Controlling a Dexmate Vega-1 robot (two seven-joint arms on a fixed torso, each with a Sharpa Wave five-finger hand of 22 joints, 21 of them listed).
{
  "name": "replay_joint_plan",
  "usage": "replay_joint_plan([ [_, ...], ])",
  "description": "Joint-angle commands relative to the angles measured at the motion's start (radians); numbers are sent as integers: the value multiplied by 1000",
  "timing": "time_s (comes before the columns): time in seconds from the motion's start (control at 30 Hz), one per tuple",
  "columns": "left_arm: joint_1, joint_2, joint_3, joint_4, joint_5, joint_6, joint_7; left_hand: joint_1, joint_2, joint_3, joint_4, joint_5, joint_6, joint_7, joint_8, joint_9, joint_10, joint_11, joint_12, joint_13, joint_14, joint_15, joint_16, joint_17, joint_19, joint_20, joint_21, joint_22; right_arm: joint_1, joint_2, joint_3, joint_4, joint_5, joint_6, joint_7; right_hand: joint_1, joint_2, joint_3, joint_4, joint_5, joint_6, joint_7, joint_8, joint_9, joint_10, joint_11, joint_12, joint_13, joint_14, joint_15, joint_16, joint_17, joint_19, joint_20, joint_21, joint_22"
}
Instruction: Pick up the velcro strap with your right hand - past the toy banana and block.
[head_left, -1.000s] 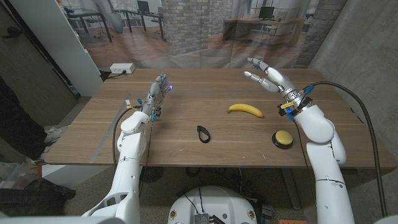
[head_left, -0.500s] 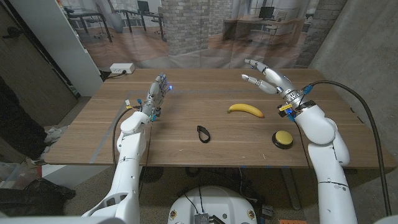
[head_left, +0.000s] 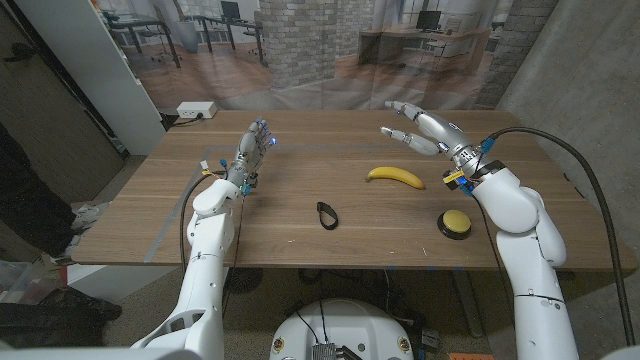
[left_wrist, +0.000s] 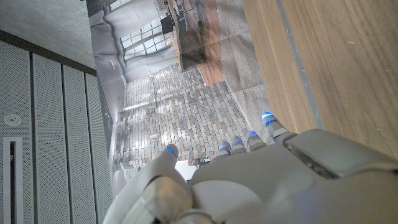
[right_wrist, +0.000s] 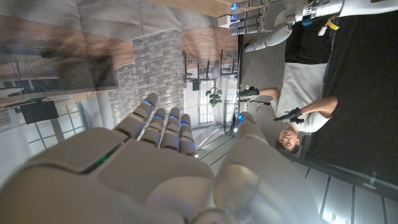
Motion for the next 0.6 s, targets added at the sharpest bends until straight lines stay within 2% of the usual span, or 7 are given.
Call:
replay_joint_plan([
  [0.03, 2, 2, -3, 2, -3, 0, -4, 1, 40, -2, 0, 4, -97, 6, 3, 2, -154, 4, 5, 4, -203, 4, 4, 4, -128, 3, -3, 1, -8, -11, -20, -22, -45, 4, 13, 14, -3, 4, -10, 5, 11, 2, 0, 1, 11, 2, -2, 5, 16, -4, 2, 1, 10, 4, 3, 3],
  [0.6, 7, 5, -10, -1, -7, 5, -12, 1, 40, -3, 0, 5, -97, 7, 3, 2, -156, 4, 4, 4, -204, 4, 4, 4, -127, 3, -7, 1, -15, -18, -51, -32, -82, -3, 33, 31, -2, 8, -22, 4, 25, -5, 1, 2, 25, -4, -2, 5, 48, -15, 6, 2, 22, -1, 4, 4],
])
